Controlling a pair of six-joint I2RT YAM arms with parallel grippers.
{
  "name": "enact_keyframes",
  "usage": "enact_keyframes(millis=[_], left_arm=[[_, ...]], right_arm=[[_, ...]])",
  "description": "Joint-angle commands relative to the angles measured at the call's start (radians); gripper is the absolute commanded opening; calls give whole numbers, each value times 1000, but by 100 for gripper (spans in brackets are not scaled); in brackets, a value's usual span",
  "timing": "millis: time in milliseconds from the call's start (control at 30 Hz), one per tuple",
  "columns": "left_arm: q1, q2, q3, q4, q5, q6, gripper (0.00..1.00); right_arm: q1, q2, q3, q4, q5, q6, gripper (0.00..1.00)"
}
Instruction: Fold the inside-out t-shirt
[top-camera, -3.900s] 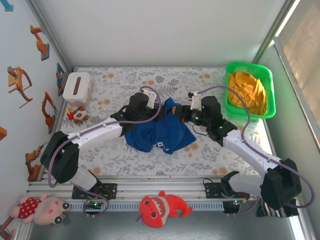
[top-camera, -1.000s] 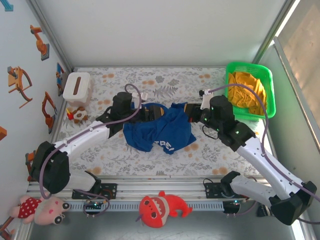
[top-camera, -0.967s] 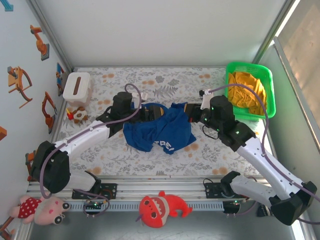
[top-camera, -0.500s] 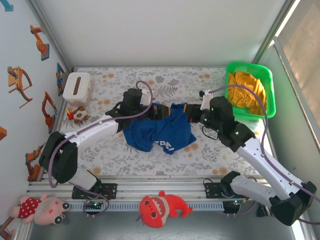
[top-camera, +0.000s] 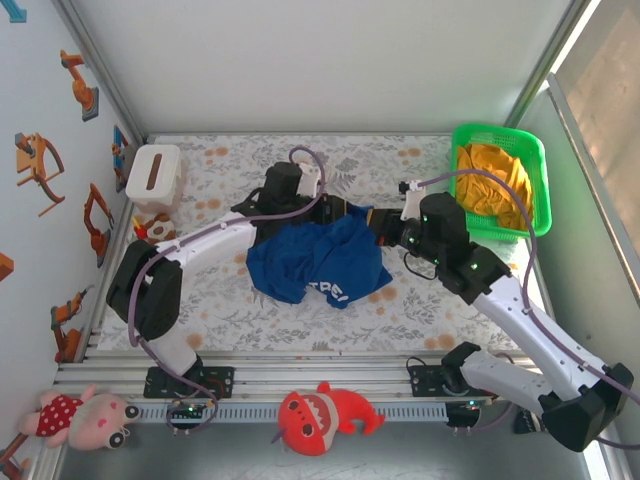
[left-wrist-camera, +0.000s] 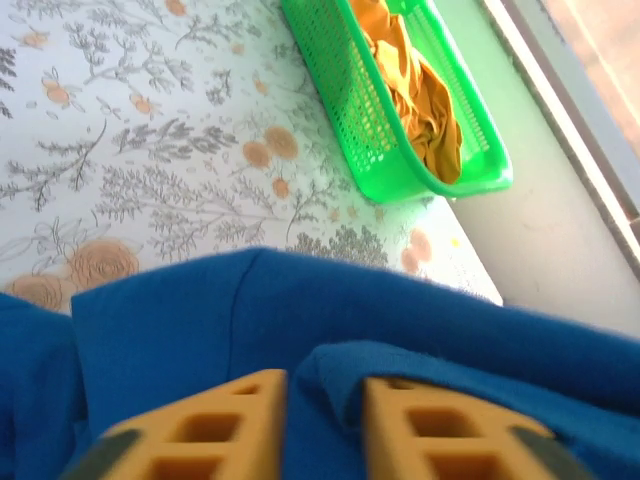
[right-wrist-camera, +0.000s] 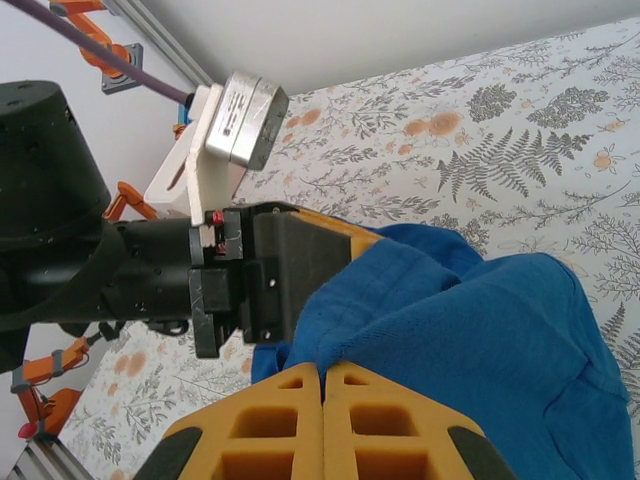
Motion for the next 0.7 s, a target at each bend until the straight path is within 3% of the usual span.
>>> enact_keyframes(millis=[0, 300, 600, 633, 667], left_arm=[[29, -29, 79, -43, 18, 10, 0], [117, -219, 134, -29, 315, -177, 0], [81, -223, 119, 167, 407, -357, 0], [74, -210, 123, 154, 411, -351, 9], [69, -202, 121, 136, 407, -345, 27]], right_arm=[[-15, -34, -3, -23, 53, -13, 0], [-225, 18, 17, -50, 49, 10, 0], [-240, 62, -21, -20, 35, 20, 0], [-240, 53, -34, -22, 49, 20, 0], [-242, 43, -49, -27, 70, 21, 0]])
